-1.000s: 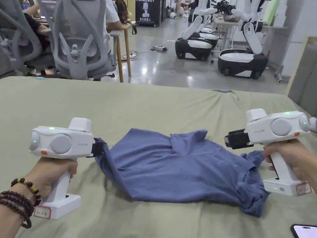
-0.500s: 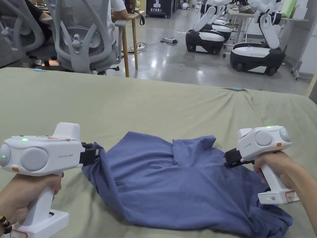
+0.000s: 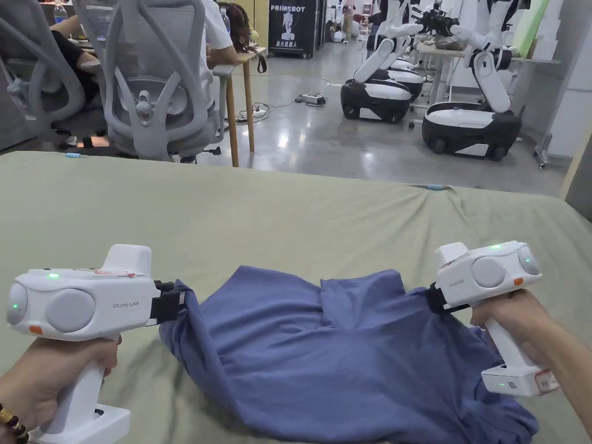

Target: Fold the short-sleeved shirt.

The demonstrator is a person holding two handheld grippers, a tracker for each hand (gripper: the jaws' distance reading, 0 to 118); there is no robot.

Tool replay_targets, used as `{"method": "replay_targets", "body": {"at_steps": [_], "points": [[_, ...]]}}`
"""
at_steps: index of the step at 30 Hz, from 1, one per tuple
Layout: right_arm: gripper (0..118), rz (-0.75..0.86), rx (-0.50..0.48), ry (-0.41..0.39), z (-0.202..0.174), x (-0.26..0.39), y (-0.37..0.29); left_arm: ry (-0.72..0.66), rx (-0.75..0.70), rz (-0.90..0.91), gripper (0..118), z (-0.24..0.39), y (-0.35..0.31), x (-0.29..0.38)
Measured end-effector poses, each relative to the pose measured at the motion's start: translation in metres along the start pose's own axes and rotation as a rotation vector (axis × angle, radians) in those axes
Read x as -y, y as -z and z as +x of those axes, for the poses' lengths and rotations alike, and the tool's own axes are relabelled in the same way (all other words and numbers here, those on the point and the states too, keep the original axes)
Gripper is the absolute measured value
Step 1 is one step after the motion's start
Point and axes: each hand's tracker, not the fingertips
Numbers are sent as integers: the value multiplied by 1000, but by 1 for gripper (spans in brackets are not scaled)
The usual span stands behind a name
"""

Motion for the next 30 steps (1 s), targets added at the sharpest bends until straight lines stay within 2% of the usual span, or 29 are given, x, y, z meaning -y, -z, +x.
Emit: {"method": "replay_targets", "body": {"at_steps": [4,8,11,14,20,24,30], "points": [[3,134,45,-33,1,-16,-86,6,-13,58,6,0,-15,-25],[3,257,160,-48,13,-33,-162,6,-9,112,6,-1,-28,-57],[3,296,212,-40,29,-50,-189,-14,-9,175,6,-2,-35,-93],[3,338,311,-34,42,-65,-214,-45,1,240,6,-3,-40,-137],[3,462,382,112,77,-109,-246,20,-1,360,6,-2,-39,-243],[3,500,413,136,102,-155,-257,5,-44,362,6,-1,-34,-305],[3,665,479,209,122,-243,-318,-24,-116,440,6,-8,-54,-386]]}}
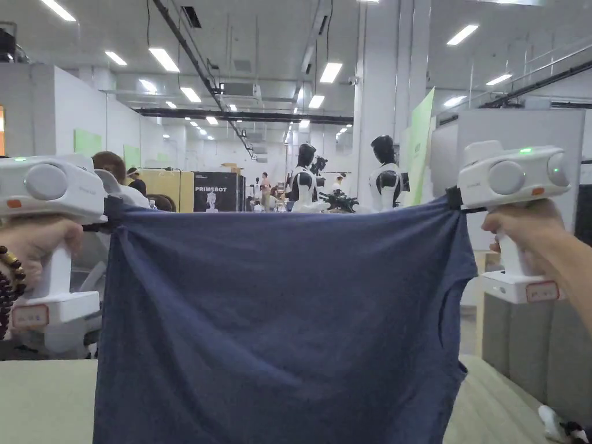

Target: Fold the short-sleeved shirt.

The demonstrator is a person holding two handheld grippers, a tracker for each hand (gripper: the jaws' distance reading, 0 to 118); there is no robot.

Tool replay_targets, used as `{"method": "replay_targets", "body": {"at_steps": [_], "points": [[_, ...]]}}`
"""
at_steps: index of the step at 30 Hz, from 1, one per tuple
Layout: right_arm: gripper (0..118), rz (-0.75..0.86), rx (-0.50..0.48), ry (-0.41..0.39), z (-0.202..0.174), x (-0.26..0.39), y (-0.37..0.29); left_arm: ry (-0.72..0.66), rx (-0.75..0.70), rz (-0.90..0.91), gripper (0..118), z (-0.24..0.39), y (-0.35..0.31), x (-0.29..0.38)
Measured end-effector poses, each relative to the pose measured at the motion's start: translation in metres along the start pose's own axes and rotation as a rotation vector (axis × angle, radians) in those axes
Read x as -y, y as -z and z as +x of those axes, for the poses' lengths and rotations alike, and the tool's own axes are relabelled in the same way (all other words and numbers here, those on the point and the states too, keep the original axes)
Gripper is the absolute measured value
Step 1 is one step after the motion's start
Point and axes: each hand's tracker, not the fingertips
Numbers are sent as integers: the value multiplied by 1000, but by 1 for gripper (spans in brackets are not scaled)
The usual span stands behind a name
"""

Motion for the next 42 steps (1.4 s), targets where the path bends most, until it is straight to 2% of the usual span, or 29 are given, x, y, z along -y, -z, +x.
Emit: {"method": "replay_targets", "body": {"at_steps": [4,8,11,14,18,21,26,29,32,42], "points": [[3,101,29,9,-10,-65,1,30,-28,77,6,3,1,-46],[3,157,56,-75,-24,-101,-3,38,-55,138,6,2,0,-79],[3,175,59,-59,-25,-114,0,46,-70,160,6,-3,-1,-93],[3,194,67,-8,-29,-114,2,65,-70,186,6,-7,-3,-91],[3,153,51,17,-42,-95,10,40,-79,168,6,-12,6,-75],[3,118,23,6,-52,-63,22,60,-83,129,6,-15,21,-48],[3,22,-16,50,-66,17,58,50,-51,41,6,-27,50,21],[3,-79,-48,46,-75,73,68,60,-43,-32,6,-30,64,69],[3,-125,-50,106,-77,107,90,73,-43,-98,6,-33,75,102],[3,-144,-61,122,-78,112,45,64,-27,-103,6,-23,45,119]]}}
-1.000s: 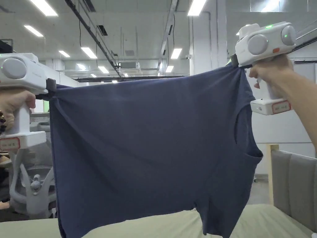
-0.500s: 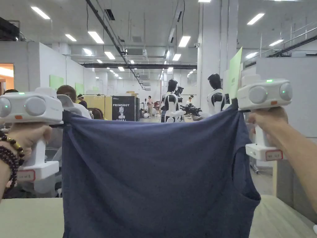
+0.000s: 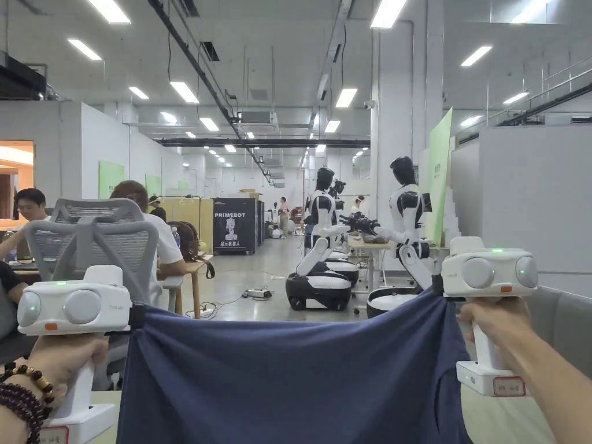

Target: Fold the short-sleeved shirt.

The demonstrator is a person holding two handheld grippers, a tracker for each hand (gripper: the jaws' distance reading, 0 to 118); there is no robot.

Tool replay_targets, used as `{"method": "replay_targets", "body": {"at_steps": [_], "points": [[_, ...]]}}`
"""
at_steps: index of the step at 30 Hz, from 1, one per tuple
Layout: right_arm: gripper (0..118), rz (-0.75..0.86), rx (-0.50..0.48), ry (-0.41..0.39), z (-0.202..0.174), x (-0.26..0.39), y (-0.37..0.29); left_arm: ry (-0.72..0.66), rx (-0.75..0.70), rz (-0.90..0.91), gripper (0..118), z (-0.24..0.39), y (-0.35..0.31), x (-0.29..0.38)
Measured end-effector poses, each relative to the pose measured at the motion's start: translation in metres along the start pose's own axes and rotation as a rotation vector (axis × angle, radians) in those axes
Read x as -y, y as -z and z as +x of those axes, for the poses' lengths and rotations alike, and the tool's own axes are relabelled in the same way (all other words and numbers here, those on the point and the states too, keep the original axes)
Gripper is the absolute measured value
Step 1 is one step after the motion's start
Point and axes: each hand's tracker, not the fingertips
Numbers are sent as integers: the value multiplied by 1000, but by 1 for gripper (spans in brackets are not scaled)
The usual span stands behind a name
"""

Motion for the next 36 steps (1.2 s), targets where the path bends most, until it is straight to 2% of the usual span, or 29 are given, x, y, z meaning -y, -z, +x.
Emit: {"method": "replay_targets", "body": {"at_steps": [2,5,7,12,17,19,21,25,29,31,36], "points": [[3,-3,-11,-36,1,5,-14,-5,8,-3,6,0,-19,8],[3,-25,-43,-134,4,25,-59,38,33,-5,6,-1,-55,28],[3,-26,-68,-142,9,47,-95,80,38,-18,6,-4,-82,49],[3,-94,-113,-190,22,126,-183,37,77,-81,6,-15,-160,133],[3,-199,-169,-272,35,223,-244,0,125,-125,6,-26,-236,230],[3,-245,-184,-253,38,263,-268,-48,155,-153,6,-32,-259,266],[3,-311,-220,-242,42,302,-291,-22,158,-215,6,-35,-279,297],[3,-450,-230,-277,43,369,-315,26,151,-275,6,-36,-300,347],[3,-598,-238,-349,41,416,-308,-12,125,-341,6,-46,-299,375],[3,-670,-236,-343,41,427,-297,-20,105,-381,6,-50,-296,385],[3,-660,-231,-250,45,428,-298,7,98,-407,6,-46,-293,398]]}}
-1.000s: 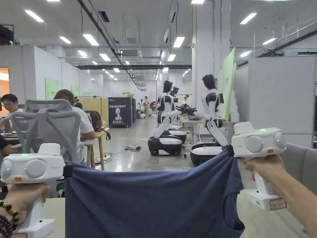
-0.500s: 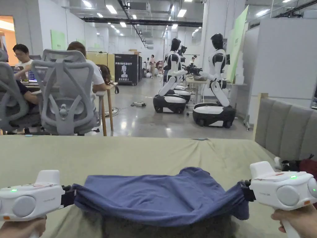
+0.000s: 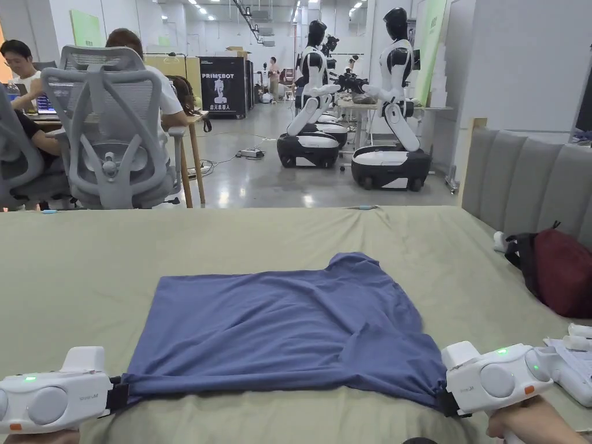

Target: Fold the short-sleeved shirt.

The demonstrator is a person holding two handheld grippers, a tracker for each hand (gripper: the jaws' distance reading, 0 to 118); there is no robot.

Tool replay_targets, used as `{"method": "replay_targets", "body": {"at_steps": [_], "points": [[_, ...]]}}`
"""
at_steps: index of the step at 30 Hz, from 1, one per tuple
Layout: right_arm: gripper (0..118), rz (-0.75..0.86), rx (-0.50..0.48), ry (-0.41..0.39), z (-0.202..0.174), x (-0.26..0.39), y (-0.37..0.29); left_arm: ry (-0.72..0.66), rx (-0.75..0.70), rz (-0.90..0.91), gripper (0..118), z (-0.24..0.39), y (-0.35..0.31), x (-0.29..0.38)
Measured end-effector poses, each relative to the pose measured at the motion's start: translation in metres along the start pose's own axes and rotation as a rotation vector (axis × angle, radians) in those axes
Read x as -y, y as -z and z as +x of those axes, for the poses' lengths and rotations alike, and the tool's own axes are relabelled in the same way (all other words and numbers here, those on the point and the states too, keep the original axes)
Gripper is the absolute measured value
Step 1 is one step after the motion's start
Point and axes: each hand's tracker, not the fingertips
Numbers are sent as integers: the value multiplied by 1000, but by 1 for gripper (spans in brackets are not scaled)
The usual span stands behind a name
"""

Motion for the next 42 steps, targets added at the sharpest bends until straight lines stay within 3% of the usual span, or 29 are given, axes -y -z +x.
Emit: {"method": "replay_targets", "body": {"at_steps": [2,3,4,5,6,9,10,11,12,13,23,24,26,27,28,29,32,33,34,35,36,37,38,39,42], "points": [[19,12,0,40,10,1,5,-21,0,6,15,0,0,-1],[38,21,18,52,11,1,1,-32,-6,12,34,1,-1,-1],[80,47,55,55,13,1,-4,-51,-9,20,74,1,-4,-3],[109,81,49,67,15,3,-11,-74,5,25,101,1,-8,-7],[118,123,14,85,17,3,-17,-94,27,38,118,1,-12,-11],[108,197,-5,154,24,-4,-33,-88,49,119,113,4,-28,-23],[98,210,7,156,24,-5,-36,-84,28,116,104,7,-30,-29],[79,242,35,152,21,-7,-40,-67,-5,126,84,10,-33,-32],[48,273,70,137,17,-8,-43,-50,-20,155,53,13,-36,-34],[0,292,90,121,3,-11,-51,-36,-17,177,3,16,-38,-36],[0,297,156,71,-10,-17,-61,-31,-17,144,0,22,-38,-35],[0,293,151,78,-9,-17,-61,-38,4,133,12,19,-35,-35],[0,244,132,99,-6,-18,-51,-50,30,109,97,13,-26,-34],[0,236,129,99,-5,-19,-47,-56,-6,80,118,12,-19,-31],[0,230,131,97,-4,-20,-43,-54,-17,111,107,12,-18,-31],[0,209,63,135,-6,-16,-38,-60,-12,105,102,11,-14,-29],[0,185,69,144,1,-17,-25,-57,-45,27,105,5,5,-24],[0,243,162,111,-7,-13,-46,-62,-26,-4,103,3,10,-22],[0,235,157,113,-11,-10,-48,-66,-29,-17,96,3,15,-21],[0,228,158,110,-13,-9,-47,-67,-27,-22,83,6,16,-20],[0,221,160,109,-16,-7,-47,-59,-33,-30,59,8,18,-18],[0,208,134,102,-11,-8,-40,-36,-45,-53,13,10,22,-15],[0,206,141,101,-9,-8,-38,-20,-49,-78,3,12,26,-13],[0,204,144,99,-11,-7,-38,-23,-4,-90,3,17,26,-11],[0,199,123,113,0,-6,-33,-8,-56,-62,3,25,20,-15]]}}
